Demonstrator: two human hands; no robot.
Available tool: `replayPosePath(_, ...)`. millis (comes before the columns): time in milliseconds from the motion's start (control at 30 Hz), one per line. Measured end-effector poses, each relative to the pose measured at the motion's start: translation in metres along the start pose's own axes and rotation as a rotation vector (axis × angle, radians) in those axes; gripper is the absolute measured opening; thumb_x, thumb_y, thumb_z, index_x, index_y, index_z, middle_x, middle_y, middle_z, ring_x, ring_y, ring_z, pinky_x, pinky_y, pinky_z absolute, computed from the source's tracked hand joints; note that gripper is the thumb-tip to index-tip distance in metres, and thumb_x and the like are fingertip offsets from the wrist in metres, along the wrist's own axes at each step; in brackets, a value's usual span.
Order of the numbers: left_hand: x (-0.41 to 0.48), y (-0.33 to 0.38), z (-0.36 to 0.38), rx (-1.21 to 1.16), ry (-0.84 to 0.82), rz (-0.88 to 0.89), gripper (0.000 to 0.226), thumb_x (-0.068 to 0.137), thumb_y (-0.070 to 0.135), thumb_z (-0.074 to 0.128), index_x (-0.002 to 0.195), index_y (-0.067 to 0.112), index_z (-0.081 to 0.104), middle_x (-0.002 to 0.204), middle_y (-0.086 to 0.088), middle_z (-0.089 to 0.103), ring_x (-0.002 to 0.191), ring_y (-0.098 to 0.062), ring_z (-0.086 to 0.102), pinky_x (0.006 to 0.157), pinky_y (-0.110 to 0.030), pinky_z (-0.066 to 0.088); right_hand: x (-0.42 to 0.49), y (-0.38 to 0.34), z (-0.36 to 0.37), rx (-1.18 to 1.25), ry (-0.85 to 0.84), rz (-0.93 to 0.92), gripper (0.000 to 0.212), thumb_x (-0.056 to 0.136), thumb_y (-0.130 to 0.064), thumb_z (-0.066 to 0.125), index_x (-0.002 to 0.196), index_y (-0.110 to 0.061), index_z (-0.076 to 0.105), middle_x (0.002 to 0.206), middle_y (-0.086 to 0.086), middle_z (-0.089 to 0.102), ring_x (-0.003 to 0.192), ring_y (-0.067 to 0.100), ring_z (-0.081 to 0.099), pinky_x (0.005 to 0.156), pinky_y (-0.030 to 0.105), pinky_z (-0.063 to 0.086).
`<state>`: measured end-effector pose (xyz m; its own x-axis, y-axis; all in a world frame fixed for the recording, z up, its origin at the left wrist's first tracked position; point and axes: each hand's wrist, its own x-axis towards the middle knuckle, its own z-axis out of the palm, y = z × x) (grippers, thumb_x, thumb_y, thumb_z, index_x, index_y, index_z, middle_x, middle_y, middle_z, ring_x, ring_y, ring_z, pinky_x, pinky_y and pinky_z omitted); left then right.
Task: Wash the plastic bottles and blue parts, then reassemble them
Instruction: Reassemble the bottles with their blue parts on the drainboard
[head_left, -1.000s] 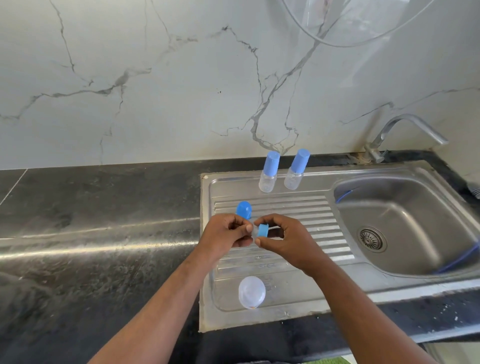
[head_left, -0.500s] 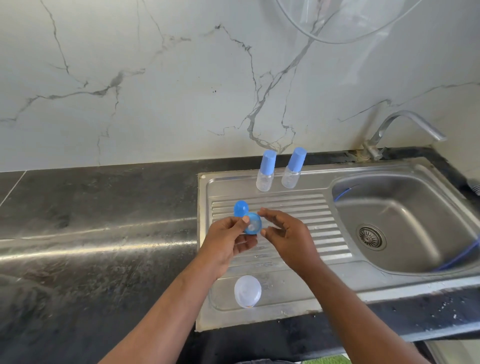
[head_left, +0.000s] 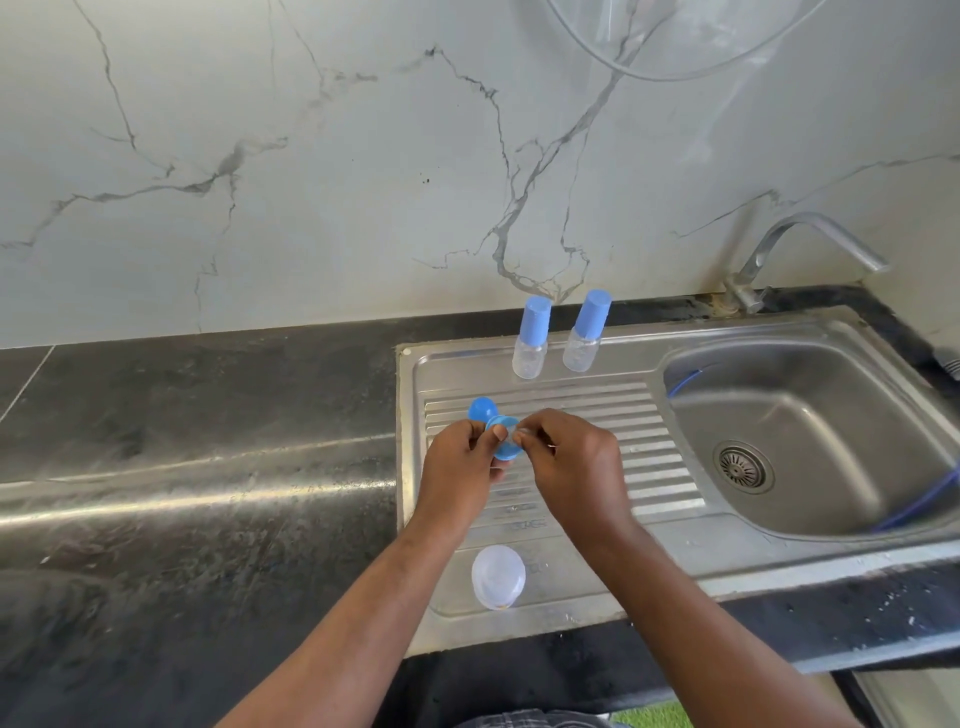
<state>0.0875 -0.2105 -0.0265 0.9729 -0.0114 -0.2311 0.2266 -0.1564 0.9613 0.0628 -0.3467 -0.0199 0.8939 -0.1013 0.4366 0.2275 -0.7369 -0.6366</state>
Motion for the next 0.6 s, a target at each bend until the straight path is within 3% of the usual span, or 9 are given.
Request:
replayPosePath(67, 0.000, 0.001, 0.000, 0.033, -0.020, 0.003, 0.024, 0.104, 0.029, 0.054, 0.095, 0.013, 0.070, 0.090, -0.003, 0.073, 0.084, -0.017, 0.071, 0.072, -0.030, 0.062, -0.001, 0.000, -0.002, 0.063, -0.027, 0.120, 0.010, 0.089, -0.009, 0.072, 0.081, -0.013, 0.071, 0.066, -0.012, 0.063, 0.062, 0.009, 0.058, 0.055, 0.016, 0.043)
replayPosePath(233, 0.000, 0.001, -0.003, -0.096, -0.097, -0.125, 0.027, 0.105, 0.024, 0.054, 0.097, 0.004, 0.071, 0.092, -0.012, 0.072, 0.083, -0.018, 0.071, 0.063, -0.022, 0.054, -0.004, -0.001, -0.006, 0.217, -0.062, 0.327, 0.013, 0.089, -0.010, 0.073, 0.079, -0.017, 0.070, 0.069, -0.007, 0.069, 0.068, 0.011, 0.067, 0.063, 0.028, 0.054)
replayPosePath(400, -0.002, -0.003, -0.011, -0.183, -0.184, -0.148, 0.027, 0.101, 0.029, 0.062, 0.108, 0.004, 0.070, 0.101, -0.021, 0.073, 0.083, -0.021, 0.070, 0.079, -0.033, 0.062, 0.004, 0.005, -0.010, 0.237, -0.179, 0.378, 0.007, 0.087, -0.020, 0.078, 0.085, -0.022, 0.072, 0.077, -0.010, 0.072, 0.076, 0.008, 0.069, 0.073, 0.031, 0.061)
replayPosePath(500, -0.004, -0.008, -0.017, -0.309, -0.205, -0.157, 0.041, 0.092, 0.022, 0.074, 0.128, 0.014, 0.058, 0.116, -0.016, 0.069, 0.093, -0.026, 0.074, 0.085, -0.038, 0.062, 0.007, 0.008, -0.013, 0.357, -0.230, 0.427, 0.006, 0.088, -0.018, 0.077, 0.092, -0.020, 0.074, 0.083, -0.006, 0.075, 0.083, 0.012, 0.073, 0.079, 0.036, 0.063)
replayPosePath(600, -0.004, -0.011, -0.021, -0.201, -0.233, -0.058, 0.054, 0.084, 0.014, 0.082, 0.130, 0.026, 0.057, 0.124, 0.001, 0.065, 0.098, -0.023, 0.073, 0.083, -0.037, 0.061, 0.006, 0.008, -0.012, 0.479, -0.239, 0.448, 0.007, 0.088, -0.013, 0.077, 0.094, -0.014, 0.074, 0.086, 0.000, 0.075, 0.086, 0.018, 0.074, 0.080, 0.037, 0.063)
